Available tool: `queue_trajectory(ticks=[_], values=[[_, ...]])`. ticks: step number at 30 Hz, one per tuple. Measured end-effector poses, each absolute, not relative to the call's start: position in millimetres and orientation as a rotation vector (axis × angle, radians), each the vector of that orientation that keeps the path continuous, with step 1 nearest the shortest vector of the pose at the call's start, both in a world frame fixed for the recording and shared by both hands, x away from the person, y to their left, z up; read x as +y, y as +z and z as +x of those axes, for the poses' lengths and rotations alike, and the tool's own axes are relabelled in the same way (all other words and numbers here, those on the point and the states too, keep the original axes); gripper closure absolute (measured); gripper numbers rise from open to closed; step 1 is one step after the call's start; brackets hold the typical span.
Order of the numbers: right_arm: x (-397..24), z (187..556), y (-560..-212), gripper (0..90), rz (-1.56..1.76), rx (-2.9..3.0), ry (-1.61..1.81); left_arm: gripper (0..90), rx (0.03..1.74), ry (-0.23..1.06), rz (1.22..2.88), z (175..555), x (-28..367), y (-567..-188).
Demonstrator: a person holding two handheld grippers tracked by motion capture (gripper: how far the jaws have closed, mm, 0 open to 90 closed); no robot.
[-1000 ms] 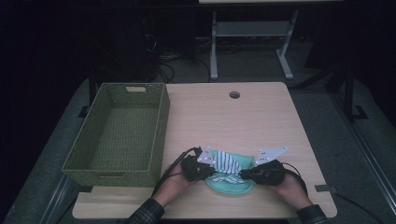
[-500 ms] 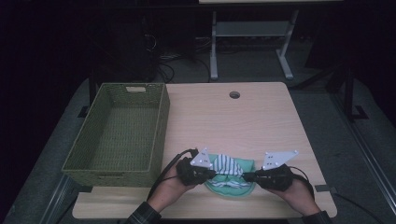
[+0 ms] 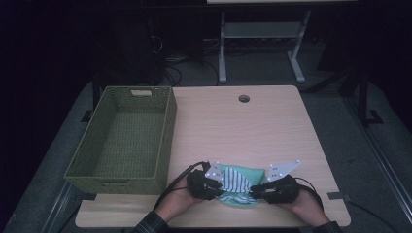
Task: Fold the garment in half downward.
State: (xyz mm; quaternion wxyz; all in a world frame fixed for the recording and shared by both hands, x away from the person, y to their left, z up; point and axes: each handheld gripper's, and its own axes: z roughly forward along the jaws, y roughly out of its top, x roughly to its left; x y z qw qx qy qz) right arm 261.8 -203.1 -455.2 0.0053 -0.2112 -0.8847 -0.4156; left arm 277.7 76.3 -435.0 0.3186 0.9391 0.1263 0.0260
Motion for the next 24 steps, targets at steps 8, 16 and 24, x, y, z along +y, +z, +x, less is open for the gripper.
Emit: queue_trajectory(ticks=[8, 16, 24], values=[[-215, 279, -432, 72.9, -0.717, -2.737, -1.455, 74.3, 0.375, 0.127, 2.363, 295, 77, -403], [-213, 294, -425, 80.2, -0.745, -2.752, -1.494, 82.0, 0.368, 0.172, 2.372, 320, 57, -402], [-200, 318, -443, 89.7, -0.814, -2.832, -1.377, 84.5, 0.414, 0.192, 2.433, 334, 46, -423]])
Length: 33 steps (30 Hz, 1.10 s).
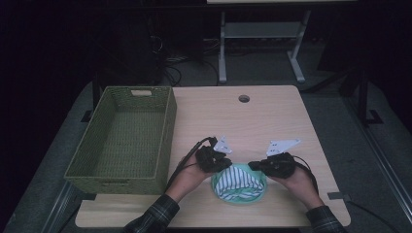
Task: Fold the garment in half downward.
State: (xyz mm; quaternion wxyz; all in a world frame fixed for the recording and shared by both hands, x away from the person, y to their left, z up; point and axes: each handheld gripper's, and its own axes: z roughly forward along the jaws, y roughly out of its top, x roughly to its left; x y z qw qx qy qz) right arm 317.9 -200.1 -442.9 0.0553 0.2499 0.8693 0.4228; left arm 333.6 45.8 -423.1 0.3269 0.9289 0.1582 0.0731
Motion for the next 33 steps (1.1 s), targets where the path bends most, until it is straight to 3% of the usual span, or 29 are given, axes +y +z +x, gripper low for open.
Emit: queue_trajectory(ticks=[17, 26, 33], values=[[-192, 324, -467, 90.0, 0.784, 2.713, 1.131, 89.8, 0.451, 0.192, 2.465, 350, 41, -453], [-194, 324, -458, 90.0, 0.806, 2.679, 1.188, 89.6, 0.468, 0.134, 2.4, 356, 46, -445], [-199, 333, -447, 90.0, 0.816, 2.625, 1.231, 89.6, 0.476, 0.082, 2.344, 332, 53, -429]])
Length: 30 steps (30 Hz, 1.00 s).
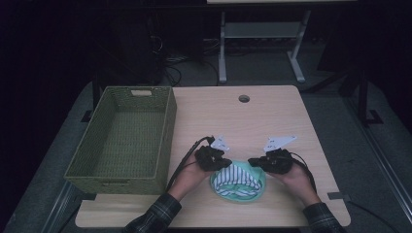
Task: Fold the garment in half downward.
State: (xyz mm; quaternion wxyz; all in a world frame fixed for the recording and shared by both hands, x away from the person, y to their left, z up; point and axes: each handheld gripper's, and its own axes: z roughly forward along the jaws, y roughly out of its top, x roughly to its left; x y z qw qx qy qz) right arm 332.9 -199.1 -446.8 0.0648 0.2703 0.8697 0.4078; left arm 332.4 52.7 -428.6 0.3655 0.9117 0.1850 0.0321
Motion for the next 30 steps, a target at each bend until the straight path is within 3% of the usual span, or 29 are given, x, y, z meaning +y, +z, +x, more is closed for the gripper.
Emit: queue_trajectory(ticks=[9, 15, 21, 30], values=[[-191, 351, -447, 90.0, 0.838, 2.604, 1.229, 89.6, 0.409, 0.024, 2.328, 290, 53, -420], [-178, 360, -457, 90.0, 0.837, 2.641, 1.196, 89.6, 0.361, -0.05, 2.373, 268, 43, -434], [-173, 361, -465, 90.0, 0.822, 2.68, 1.141, 89.6, 0.334, -0.093, 2.459, 264, 33, -453], [-185, 357, -464, 90.0, 0.822, 2.696, 1.134, 89.6, 0.358, -0.025, 2.486, 276, 42, -453]])
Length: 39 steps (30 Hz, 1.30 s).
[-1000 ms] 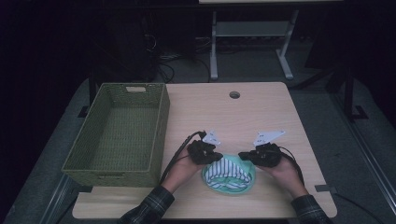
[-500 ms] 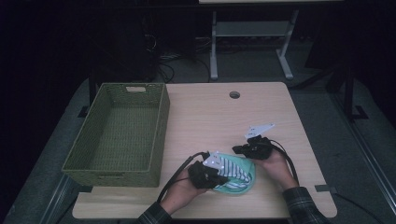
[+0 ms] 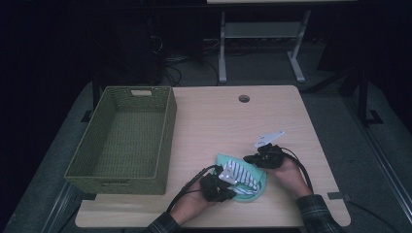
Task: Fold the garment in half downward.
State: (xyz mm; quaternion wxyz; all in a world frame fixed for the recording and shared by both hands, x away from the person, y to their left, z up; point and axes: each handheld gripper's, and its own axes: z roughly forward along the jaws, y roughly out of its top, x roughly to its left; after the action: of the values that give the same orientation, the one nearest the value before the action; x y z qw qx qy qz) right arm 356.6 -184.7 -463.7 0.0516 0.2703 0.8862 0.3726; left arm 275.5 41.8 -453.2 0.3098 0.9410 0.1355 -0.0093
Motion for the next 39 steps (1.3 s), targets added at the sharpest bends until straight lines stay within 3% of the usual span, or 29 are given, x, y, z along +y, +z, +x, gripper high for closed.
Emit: queue_trajectory(ticks=[19, 31, 35, 39], values=[[-195, 330, -461, 90.0, 0.815, 2.734, 1.114, 89.6, 0.533, 0.085, 2.459, 313, 70, -453], [-201, 305, -458, 89.7, 0.804, 2.743, 1.133, 89.6, 0.538, 0.129, 2.449, 327, 73, -447], [-210, 303, -457, 81.7, 0.829, 2.683, 1.145, 88.0, 0.532, 0.133, 2.425, 326, 77, -440], [-223, 300, -460, 64.1, 0.903, 2.627, 1.145, 82.4, 0.534, 0.126, 2.41, 324, 79, -435]])
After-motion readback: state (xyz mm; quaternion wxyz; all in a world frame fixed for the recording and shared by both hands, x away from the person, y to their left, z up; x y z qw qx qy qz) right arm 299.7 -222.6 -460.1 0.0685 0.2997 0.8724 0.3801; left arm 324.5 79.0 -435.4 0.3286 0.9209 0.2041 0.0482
